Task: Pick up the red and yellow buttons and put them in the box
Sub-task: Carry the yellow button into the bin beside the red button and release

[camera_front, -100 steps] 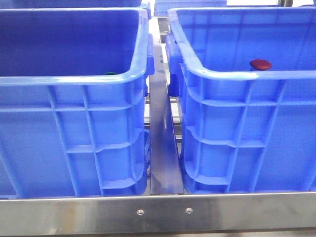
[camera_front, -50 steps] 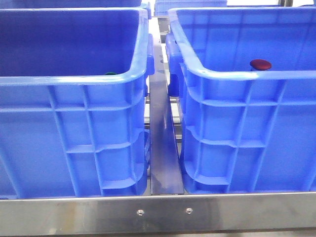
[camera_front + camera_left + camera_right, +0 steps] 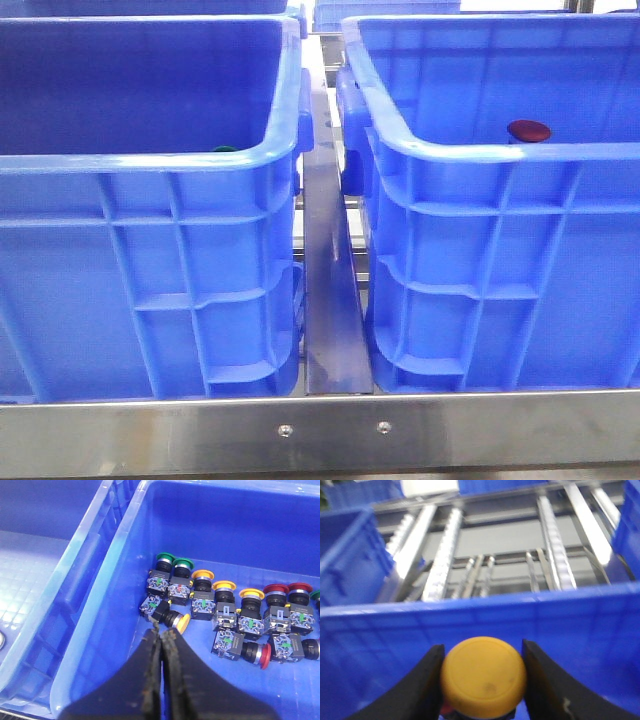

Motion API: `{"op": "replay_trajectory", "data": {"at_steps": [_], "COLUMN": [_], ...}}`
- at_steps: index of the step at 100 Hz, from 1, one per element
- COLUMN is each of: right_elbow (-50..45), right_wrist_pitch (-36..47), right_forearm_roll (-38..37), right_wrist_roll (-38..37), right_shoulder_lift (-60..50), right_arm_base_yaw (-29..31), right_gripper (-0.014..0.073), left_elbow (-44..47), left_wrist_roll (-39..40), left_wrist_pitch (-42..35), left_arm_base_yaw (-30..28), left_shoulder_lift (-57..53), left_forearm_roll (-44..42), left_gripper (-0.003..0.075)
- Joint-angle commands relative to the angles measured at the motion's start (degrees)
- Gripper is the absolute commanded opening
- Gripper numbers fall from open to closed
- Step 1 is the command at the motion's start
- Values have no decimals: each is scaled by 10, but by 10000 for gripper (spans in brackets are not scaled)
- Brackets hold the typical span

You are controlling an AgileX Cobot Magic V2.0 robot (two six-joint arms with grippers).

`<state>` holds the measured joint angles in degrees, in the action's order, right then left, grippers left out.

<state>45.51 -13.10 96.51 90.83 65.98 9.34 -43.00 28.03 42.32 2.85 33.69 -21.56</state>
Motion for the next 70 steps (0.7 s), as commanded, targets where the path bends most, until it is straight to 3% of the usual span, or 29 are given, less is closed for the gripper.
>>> {"op": "replay_trajectory", "data": {"at_steps": [1, 26, 70], "right_elbow": [22, 53, 141], "right_wrist_pitch": [4, -10, -53], "right_forearm_roll": [36, 144, 144], "right_wrist_roll": [33, 160, 245], "right_shoulder_lift": [24, 152, 285], "right_arm_base_yaw": [4, 4, 4], "right_gripper": [118, 118, 118], "left_elbow": [-14, -14, -14], "left_wrist_roll": [0, 0, 0], "left_wrist_pitch": [-34, -34, -34], "left_arm_base_yaw": [-2, -2, -2], "left_shoulder_lift": [1, 1, 1], "left_forearm_roll": [-7, -7, -5], "left_gripper": [-19, -19, -19]}}
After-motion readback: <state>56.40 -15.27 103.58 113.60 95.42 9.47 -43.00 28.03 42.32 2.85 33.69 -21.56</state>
